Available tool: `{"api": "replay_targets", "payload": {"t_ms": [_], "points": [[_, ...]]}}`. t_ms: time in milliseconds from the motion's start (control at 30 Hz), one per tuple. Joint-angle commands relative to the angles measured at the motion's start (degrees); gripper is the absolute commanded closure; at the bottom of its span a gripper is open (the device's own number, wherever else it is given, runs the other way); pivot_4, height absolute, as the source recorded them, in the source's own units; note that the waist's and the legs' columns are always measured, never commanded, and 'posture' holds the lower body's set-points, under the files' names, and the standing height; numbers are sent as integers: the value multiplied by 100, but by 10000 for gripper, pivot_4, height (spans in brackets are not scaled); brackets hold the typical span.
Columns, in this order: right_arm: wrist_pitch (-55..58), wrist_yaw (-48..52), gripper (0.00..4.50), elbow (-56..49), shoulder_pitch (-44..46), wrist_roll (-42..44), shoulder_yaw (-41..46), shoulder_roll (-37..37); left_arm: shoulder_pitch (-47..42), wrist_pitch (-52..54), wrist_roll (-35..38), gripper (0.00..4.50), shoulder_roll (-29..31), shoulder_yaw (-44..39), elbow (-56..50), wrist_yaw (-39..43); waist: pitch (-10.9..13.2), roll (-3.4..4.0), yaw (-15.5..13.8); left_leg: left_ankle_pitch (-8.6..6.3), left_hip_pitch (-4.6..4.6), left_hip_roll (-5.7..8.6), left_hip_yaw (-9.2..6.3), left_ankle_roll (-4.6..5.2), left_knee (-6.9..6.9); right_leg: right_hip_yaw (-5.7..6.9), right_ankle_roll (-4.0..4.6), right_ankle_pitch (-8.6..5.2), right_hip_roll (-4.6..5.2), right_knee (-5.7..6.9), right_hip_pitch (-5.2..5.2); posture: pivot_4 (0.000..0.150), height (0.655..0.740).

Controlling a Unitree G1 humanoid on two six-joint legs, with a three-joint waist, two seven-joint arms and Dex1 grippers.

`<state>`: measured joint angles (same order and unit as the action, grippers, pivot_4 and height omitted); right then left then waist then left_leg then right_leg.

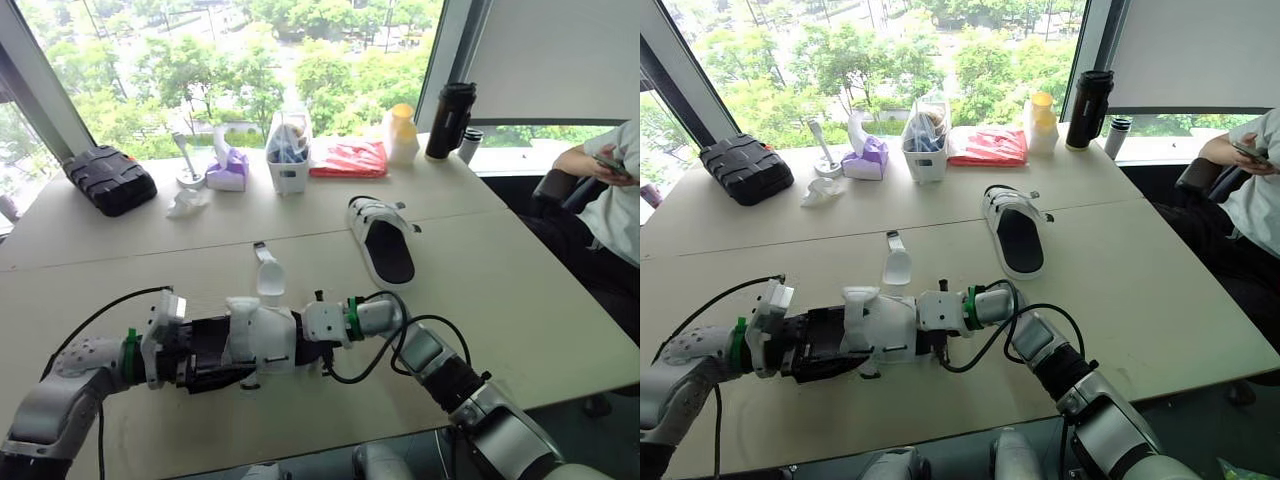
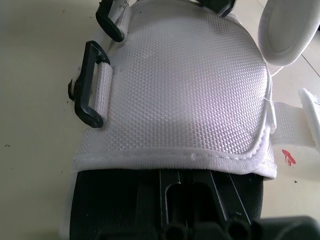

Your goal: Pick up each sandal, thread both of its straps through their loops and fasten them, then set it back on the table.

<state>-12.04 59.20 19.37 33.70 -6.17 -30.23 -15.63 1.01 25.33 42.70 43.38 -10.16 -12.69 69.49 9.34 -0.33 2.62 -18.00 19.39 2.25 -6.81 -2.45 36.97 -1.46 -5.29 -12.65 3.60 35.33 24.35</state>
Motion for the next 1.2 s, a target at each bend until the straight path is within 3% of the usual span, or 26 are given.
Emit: {"api": "replay_targets", "payload": {"t_ms": [33, 367, 567, 733, 933, 1200], "points": [[96, 37, 45000, 290, -88, -289, -211, -34, -153, 308, 363, 698, 29, -290, -237, -188, 0, -2, -4, 0, 0, 1, 1, 0, 0, 0, 0, -1, 0, 0, 0, 1500, 7400], [49, 29, 45000, 347, -58, -319, -186, -32, 124, 954, 573, 698, 284, -376, -520, -177, 1, -1, 6, 0, 0, 1, 7, 0, -1, -1, 8, 1, -4, -2, 0, 1500, 7400], [59, 22, 45000, 320, -82, -315, -172, -59, 1017, 1031, 619, 698, 658, -1090, -604, 68, 3, 1, 5, 0, 1, -2, 6, 0, -2, 0, 6, -4, -5, -2, 4, 1500, 7400], [46, 3, 45000, 369, -59, -316, -165, -39, 1927, 774, 533, 698, 578, -1509, -985, 275, 4, -1, -3, -1, 2, -9, 7, -1, -2, -1, 14, -15, -2, -6, 4, 1500, 7400], [1, 6, 45000, 453, -9, -324, -174, -11, 2425, -11, -123, 698, 368, -1145, -1129, 428, 6, 0, -5, -1, 1, -10, 11, -1, -2, 0, 17, -15, -2, -7, 3, 1500, 7400], [-29, 5, 45000, 496, 37, -338, -189, 25, 1899, -827, -1010, 698, -249, -89, -664, 73, 6, 2, -5, -1, 0, -9, 13, -1, -2, 2, 21, -12, -6, -7, 2, 1500, 7400]]}}
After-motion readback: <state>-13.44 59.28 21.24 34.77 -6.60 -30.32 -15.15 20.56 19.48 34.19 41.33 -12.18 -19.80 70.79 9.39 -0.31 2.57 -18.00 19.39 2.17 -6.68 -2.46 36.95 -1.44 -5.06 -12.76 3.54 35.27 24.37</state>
